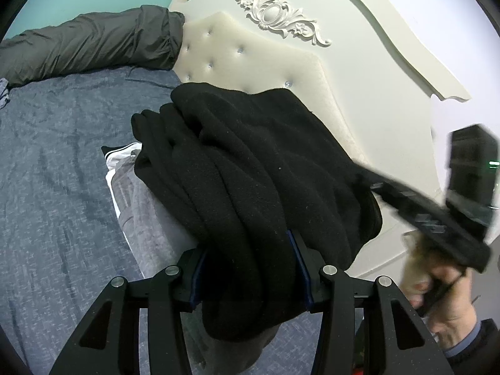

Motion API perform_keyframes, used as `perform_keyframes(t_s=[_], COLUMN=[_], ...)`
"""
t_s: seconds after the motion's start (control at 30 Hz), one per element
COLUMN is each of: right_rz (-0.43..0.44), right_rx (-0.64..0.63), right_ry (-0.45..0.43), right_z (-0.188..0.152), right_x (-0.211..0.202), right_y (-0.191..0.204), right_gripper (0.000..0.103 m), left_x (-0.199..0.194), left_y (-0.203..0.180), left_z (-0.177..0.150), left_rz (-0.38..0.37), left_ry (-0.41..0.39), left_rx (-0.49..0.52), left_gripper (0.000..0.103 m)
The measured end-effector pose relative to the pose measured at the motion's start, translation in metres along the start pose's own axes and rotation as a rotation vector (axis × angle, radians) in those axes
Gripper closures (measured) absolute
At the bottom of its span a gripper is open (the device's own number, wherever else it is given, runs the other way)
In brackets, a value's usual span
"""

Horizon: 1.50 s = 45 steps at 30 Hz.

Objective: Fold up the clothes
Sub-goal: 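Lower the black bundle onto the grey stack and open both grippers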

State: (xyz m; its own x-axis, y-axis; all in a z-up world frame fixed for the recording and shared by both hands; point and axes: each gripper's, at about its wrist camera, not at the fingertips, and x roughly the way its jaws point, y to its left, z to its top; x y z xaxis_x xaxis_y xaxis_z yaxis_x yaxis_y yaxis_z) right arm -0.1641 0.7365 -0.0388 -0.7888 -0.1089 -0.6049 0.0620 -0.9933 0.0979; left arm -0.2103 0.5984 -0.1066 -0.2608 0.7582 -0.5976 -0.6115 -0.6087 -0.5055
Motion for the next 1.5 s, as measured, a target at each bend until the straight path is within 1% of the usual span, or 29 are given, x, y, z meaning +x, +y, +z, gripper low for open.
perform_keyframes(t_s=[0.07,0.13,0.2,0.27,0.3,0.33,0.4,0.53,0.6,0.7,0.73,0.77,0.8,0.9,1.1,1.2,1.27,1.37,1.43,1.5], right_rz=[-0.026,-0.007,0.01,0.008,0.009,0.011,0.017,0.017,0.019,0.019,0.021,0.023,0.024,0.019,-0.001,-0.021,-0.029,-0.033,0.001,0.031], right_rx=[0.033,0.09,0.115,0.114,0.117,0.124,0.128,0.124,0.13,0.133,0.135,0.138,0.143,0.168,0.198,0.197,0.196,0.19,0.208,0.211], right_ry=[0.04,0.026,0.015,0.012,0.012,0.012,0.012,0.012,0.013,0.015,0.015,0.017,0.022,0.03,0.019,0.029,0.02,-0.015,-0.051,-0.06], right_z=[-0.007,-0.014,-0.019,-0.019,-0.018,-0.017,-0.015,-0.013,-0.014,-0.016,-0.018,-0.019,-0.022,-0.031,-0.05,-0.058,-0.056,-0.046,-0.035,-0.023], right_x=[0.016,0.022,0.022,0.024,0.026,0.027,0.028,0.031,0.032,0.035,0.036,0.038,0.04,0.049,0.057,0.059,0.053,0.037,0.026,0.022], right_y=[-0.006,-0.016,-0.021,-0.021,-0.022,-0.024,-0.025,-0.023,-0.024,-0.03,-0.032,-0.035,-0.039,-0.049,-0.057,-0.058,-0.058,-0.056,-0.056,-0.054], right_gripper=[0.093,0.094,0.095,0.095,0.095,0.095,0.095,0.095,0.095,0.095,0.095,0.098,0.099,0.101,0.103,0.103,0.103,0.103,0.103,0.103], left_x=[-0.008,-0.021,-0.042,-0.063,-0.067,-0.068,-0.055,-0.017,-0.002,0.012,0.013,0.013,0.014,0.015,0.022,0.019,0.014,0.009,0.006,0.002], left_y=[0.005,0.008,0.006,0.001,-0.002,-0.005,-0.013,-0.029,-0.028,-0.017,-0.013,-0.011,-0.009,-0.01,-0.008,-0.014,-0.022,-0.029,-0.034,-0.041], left_z=[-0.003,-0.003,0.0,0.004,0.009,0.015,0.026,0.034,0.03,0.017,0.013,0.01,0.007,0.002,-0.001,0.001,0.006,0.014,0.019,0.021], left_rz=[-0.006,-0.006,0.033,0.073,0.082,0.08,0.068,0.097,0.109,0.124,0.122,0.122,0.124,0.133,0.13,0.134,0.14,0.127,0.127,0.142], left_ry=[-0.002,-0.021,-0.089,-0.171,-0.19,-0.191,-0.145,-0.059,-0.027,0.007,0.008,0.009,0.011,0.016,0.029,0.028,0.022,0.025,0.023,0.014], left_rx=[-0.004,0.001,0.026,0.053,0.063,0.075,0.114,0.197,0.212,0.208,0.204,0.202,0.201,0.213,0.204,0.214,0.238,0.242,0.257,0.293], left_gripper=[0.053,0.053,0.053,0.053,0.053,0.053,0.053,0.053,0.053,0.056,0.056,0.056,0.057,0.057,0.058,0.058,0.059,0.06,0.06,0.06])
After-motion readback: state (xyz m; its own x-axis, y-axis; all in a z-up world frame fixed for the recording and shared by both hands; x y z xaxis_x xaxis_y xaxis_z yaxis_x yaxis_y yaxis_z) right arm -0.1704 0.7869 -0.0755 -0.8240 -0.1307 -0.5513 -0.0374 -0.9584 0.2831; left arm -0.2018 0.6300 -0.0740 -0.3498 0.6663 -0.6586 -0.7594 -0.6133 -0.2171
